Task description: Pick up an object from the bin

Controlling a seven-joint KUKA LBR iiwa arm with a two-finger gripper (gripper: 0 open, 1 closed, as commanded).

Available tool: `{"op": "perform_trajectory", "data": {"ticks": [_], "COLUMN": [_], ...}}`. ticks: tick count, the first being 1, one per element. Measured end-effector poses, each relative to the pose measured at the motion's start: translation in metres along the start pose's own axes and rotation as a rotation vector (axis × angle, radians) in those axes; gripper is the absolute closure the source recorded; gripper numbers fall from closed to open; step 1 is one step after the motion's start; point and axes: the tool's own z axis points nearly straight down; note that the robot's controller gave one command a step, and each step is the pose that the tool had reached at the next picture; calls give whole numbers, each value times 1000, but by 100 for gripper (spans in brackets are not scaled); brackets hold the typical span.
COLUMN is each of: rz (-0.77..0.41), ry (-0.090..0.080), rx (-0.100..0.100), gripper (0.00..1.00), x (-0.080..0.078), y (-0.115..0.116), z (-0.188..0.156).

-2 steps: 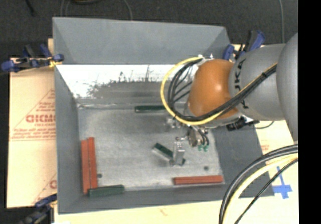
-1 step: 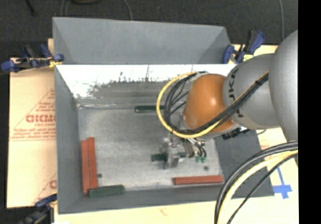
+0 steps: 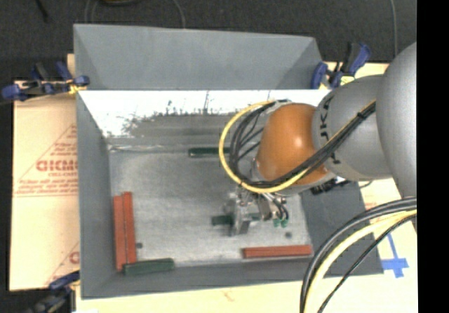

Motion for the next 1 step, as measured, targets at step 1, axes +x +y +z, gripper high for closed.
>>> {"op": "perform_trajectory", "data": {"ticks": [1], "rz": [-169], "ry": [-2], "rx": [0], "gripper": [100], "x": [7], "y": [-30], "z": [-135]}}
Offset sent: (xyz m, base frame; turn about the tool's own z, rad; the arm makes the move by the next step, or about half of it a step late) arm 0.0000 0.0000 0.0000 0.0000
